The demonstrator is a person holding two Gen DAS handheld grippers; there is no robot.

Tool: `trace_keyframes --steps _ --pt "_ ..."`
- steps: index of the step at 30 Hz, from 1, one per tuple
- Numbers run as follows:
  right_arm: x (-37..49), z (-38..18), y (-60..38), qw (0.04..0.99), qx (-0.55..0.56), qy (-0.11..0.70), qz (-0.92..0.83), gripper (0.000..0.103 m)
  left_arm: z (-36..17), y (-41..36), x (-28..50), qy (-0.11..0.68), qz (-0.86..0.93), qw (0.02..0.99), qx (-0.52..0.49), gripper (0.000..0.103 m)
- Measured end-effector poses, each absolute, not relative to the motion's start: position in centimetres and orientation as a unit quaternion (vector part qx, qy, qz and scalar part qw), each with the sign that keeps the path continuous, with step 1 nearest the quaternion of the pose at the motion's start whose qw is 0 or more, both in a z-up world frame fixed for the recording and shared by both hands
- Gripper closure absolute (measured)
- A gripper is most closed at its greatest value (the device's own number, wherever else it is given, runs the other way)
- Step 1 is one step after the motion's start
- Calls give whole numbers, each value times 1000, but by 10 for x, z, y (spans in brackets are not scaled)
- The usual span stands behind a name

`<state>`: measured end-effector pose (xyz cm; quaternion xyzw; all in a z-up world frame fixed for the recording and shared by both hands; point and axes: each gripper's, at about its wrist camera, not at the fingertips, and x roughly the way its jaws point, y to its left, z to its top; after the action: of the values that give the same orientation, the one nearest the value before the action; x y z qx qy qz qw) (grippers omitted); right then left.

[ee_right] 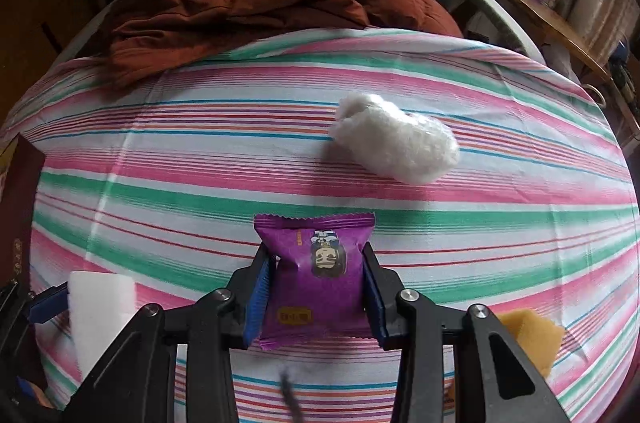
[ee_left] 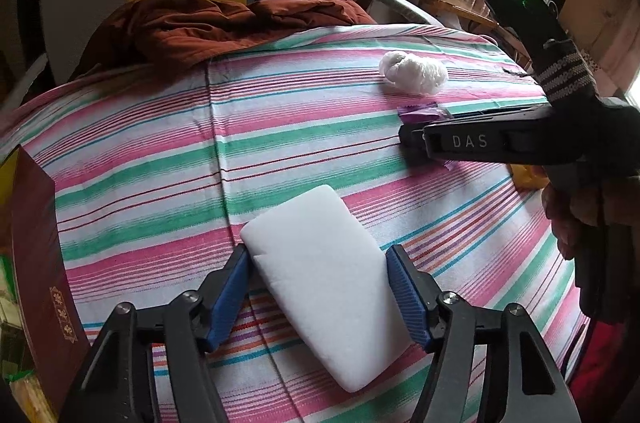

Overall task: Organize objects
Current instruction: 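Carry the white bar and purple packet to the gold tray and release them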

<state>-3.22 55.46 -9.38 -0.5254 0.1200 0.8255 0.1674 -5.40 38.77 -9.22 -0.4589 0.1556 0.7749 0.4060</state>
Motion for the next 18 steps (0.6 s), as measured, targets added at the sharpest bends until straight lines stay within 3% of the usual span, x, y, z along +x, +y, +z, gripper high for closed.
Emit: trace_keyframes --steps 18 --pt "-46 -89 504 78 -518 87 847 62 -31 338 -24 148 822 401 -376 34"
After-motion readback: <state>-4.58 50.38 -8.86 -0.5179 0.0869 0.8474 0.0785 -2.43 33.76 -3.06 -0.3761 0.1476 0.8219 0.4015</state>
